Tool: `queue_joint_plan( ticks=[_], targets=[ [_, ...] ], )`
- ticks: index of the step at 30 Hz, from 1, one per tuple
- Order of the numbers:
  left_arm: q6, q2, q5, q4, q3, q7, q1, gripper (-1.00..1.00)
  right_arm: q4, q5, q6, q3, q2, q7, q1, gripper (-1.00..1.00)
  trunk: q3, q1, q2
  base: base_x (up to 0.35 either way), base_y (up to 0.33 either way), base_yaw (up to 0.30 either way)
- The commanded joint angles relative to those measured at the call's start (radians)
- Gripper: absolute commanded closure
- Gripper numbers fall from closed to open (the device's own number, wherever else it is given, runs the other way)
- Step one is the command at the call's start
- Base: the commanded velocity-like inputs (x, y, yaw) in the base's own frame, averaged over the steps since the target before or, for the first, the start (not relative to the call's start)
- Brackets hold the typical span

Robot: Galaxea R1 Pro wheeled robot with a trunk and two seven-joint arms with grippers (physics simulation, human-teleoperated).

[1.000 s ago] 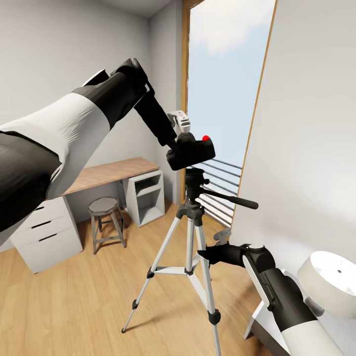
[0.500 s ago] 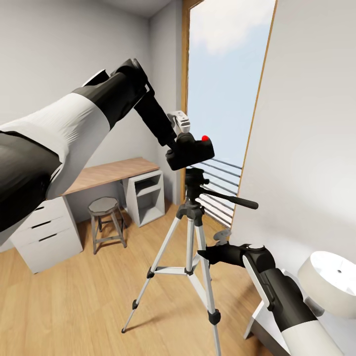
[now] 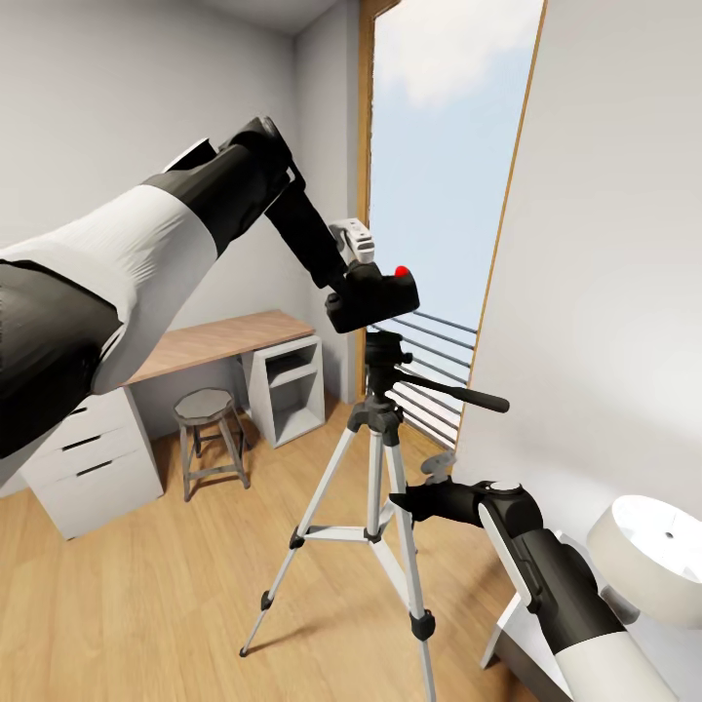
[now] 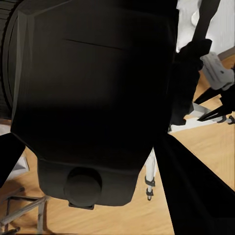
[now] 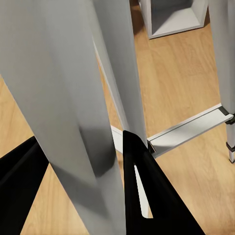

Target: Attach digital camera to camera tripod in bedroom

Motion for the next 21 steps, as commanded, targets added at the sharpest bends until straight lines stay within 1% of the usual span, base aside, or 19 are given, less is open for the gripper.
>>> queue_joint_plan(
  ticks=[1,8,21],
  targets=[
    [0.01,0.0,-0.01,-0.002,0.004,-0.004,0.0,1.0,0.003,0.028,0.003,0.001,-0.001,0.001,0.0,1.0,-0.002,0.0,-0.001,0.0,0.0,0.0],
    [0.01,0.0,-0.011,-0.009,0.003,0.013,0.003,1.0,0.003,0.028,0.003,0.001,-0.001,0.001,0.0,1.0,-0.002,0.0,-0.001,0.0,0.0,0.0],
    [0.012,0.0,-0.01,-0.02,0.002,0.008,0.004,1.0,0.003,0.025,0.003,0.001,-0.001,0.001,0.0,1.0,-0.002,0.0,-0.001,0.0,0.0,0.0]
  ],
)
